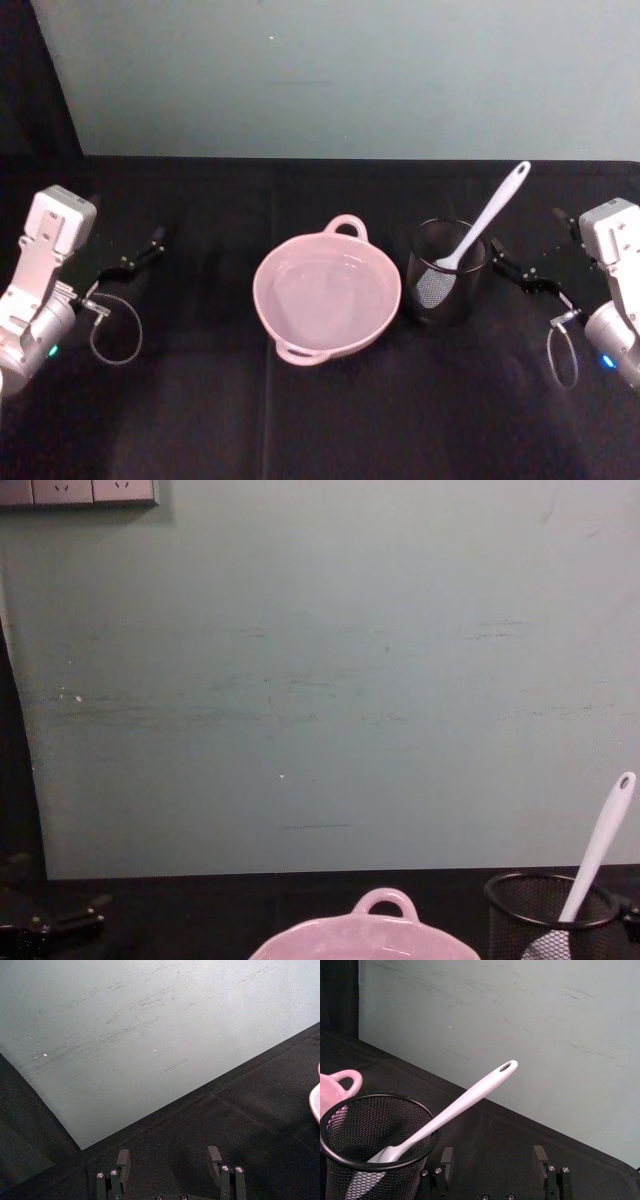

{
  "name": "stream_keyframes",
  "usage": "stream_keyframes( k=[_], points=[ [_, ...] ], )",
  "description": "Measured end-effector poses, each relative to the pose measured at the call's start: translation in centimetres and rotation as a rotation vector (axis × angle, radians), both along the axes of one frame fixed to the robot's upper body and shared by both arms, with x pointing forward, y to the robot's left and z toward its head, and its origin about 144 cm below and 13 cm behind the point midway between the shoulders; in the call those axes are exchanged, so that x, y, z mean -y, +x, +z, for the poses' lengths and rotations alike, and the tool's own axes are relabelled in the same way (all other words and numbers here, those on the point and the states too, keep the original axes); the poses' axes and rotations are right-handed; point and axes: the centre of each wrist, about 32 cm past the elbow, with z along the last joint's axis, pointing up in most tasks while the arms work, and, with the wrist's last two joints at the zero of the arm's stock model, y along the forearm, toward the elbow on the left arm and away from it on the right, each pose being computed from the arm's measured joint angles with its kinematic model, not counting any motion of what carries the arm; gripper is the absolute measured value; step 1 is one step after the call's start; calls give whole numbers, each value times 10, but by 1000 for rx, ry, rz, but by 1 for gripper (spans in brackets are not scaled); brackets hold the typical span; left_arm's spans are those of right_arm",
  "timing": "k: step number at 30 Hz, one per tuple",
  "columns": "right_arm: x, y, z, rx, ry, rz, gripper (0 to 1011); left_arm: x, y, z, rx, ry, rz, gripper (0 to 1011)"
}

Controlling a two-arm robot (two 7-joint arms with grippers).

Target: Use the one hand to pick up the spoon and stir the clear water in the bowl.

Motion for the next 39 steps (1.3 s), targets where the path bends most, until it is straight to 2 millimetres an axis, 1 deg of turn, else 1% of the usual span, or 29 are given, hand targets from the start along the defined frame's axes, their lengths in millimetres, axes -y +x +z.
stream_keyframes(
  k=[29,33,36,39],
  points=[
    [0,0,0,0,0,0,1002,0,0,0,0,0,0,1011],
    [1,-9,2,6,9,-3,1002,0,0,0,0,0,0,1011],
    [2,-25,5,8,27,-22,1002,0,0,0,0,0,0,1011],
    [3,-36,7,5,38,-39,1003,0,0,0,0,0,0,1011]
  ],
)
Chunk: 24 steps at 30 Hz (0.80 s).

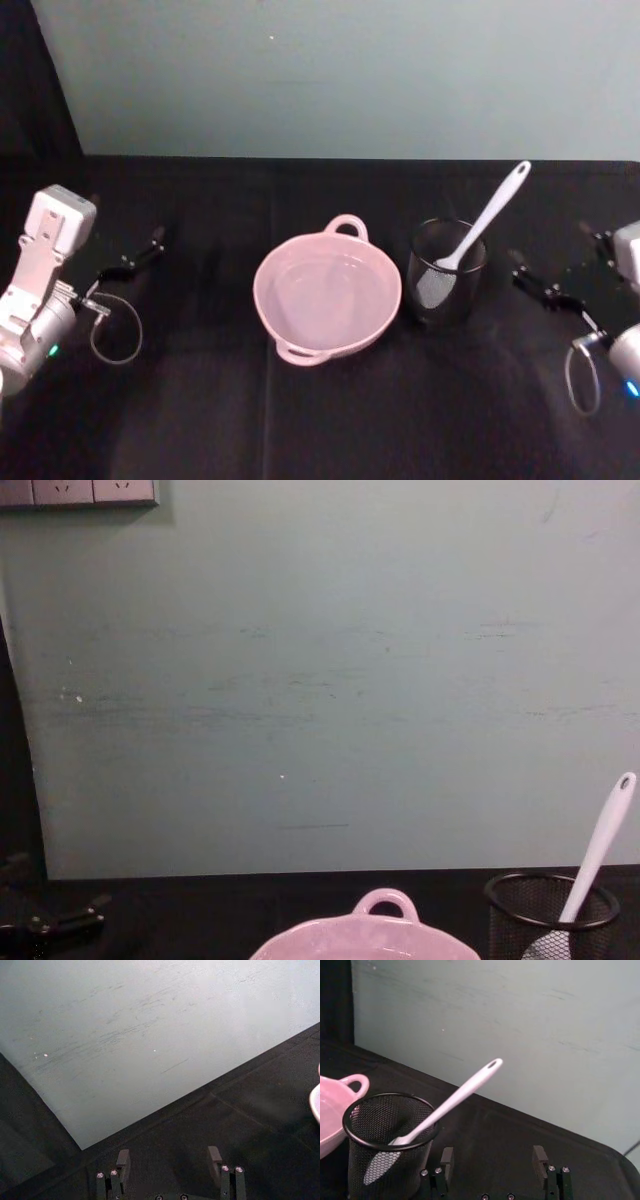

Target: Use the one hand to pick up the spoon and stir the clear water in the bowl.

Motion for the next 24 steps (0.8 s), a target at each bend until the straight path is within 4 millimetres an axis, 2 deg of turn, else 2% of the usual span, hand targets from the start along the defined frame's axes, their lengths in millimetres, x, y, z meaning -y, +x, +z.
stream_keyframes(
  k=[4,10,18,24],
  points=[
    [1,-13,6,15,53,-17,1003,0,0,0,0,0,0,1011],
    [-6,-12,8,13,219,5,1003,0,0,0,0,0,0,1011],
    [-27,11,16,-70,519,47,1003,0,0,0,0,0,0,1011],
    [-29,34,20,-147,727,42,1003,0,0,0,0,0,0,1011]
  ],
)
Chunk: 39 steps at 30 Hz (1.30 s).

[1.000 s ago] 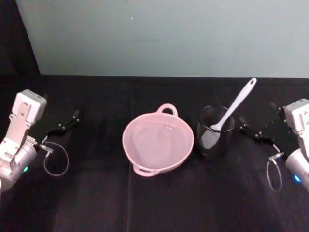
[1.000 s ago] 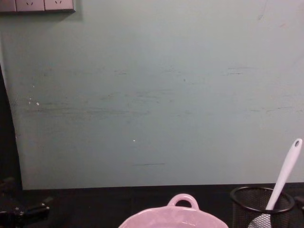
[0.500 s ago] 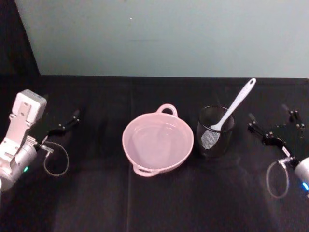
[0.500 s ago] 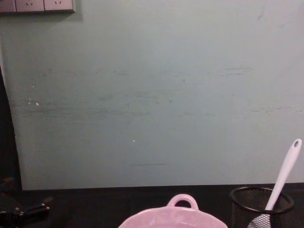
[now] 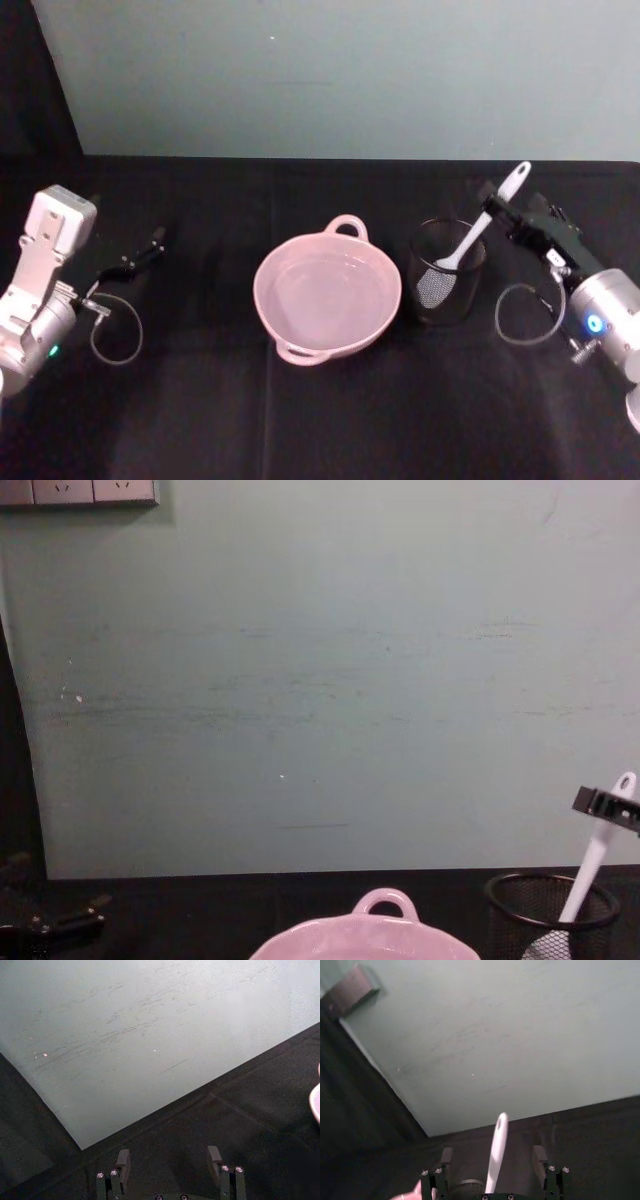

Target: Use the one hand to pick up the spoon and stir the clear water in the bowl.

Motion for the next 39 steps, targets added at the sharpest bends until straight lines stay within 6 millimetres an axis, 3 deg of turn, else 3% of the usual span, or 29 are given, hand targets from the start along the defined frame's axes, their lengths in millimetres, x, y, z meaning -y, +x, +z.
stream_keyframes(
  k=[8,18,33,39],
  points=[
    [18,23,5,-69,173,28,1003,0,0,0,0,0,0,1011],
    [42,30,8,-160,321,119,1002,0,0,0,0,0,0,1011],
    [42,20,9,-141,289,164,1003,0,0,0,0,0,0,1011],
    [42,23,4,-102,273,170,869,0,0,0,0,0,0,1011]
  ],
)
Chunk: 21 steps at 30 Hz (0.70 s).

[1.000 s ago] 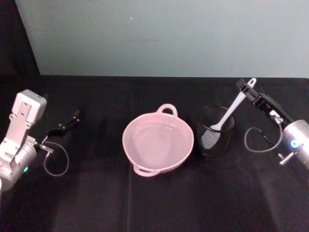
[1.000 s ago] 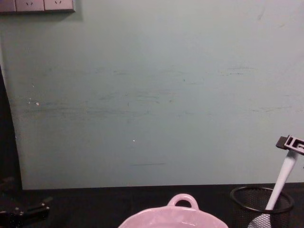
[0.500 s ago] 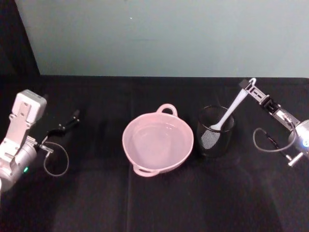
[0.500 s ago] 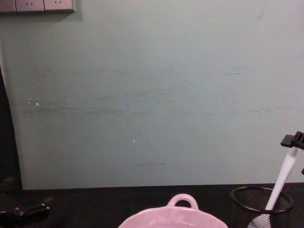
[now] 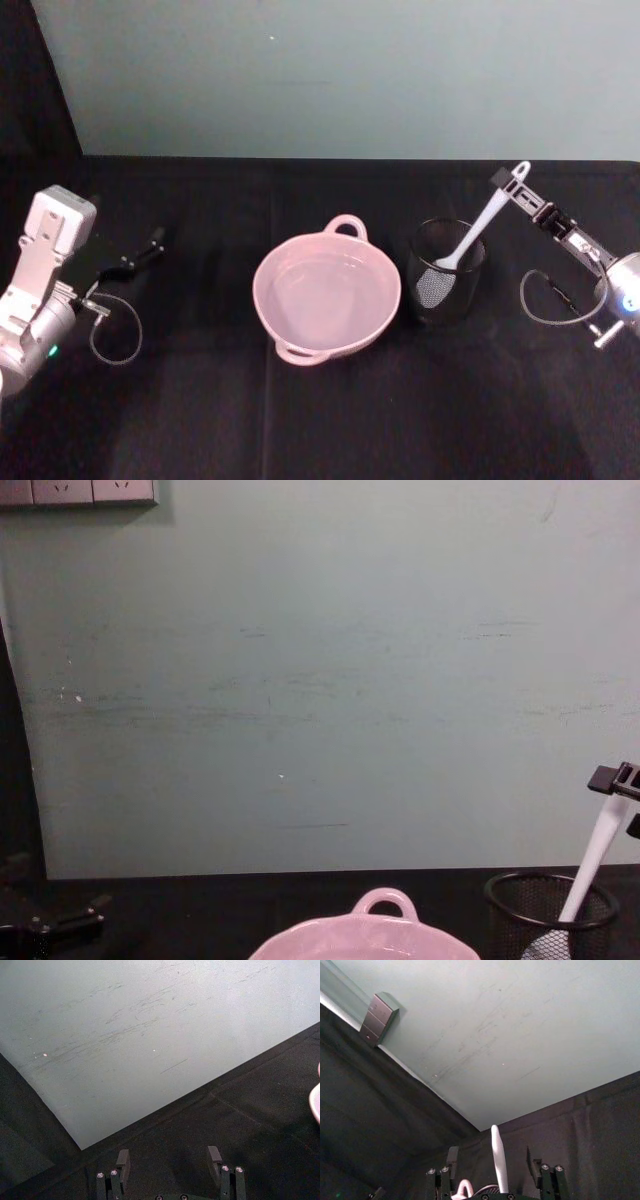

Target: Use the one hand to pick up the spoon and stir the clear water in the bowl.

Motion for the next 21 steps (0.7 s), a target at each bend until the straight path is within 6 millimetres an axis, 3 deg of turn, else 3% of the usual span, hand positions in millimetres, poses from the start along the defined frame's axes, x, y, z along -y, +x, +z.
stream_keyframes(
  k=[9,21],
  points=[
    [0,6,-3,9,-5,5,629,0,0,0,0,0,0,1011],
    [0,11,-2,26,-2,13,201,0,0,0,0,0,0,1011]
  ],
)
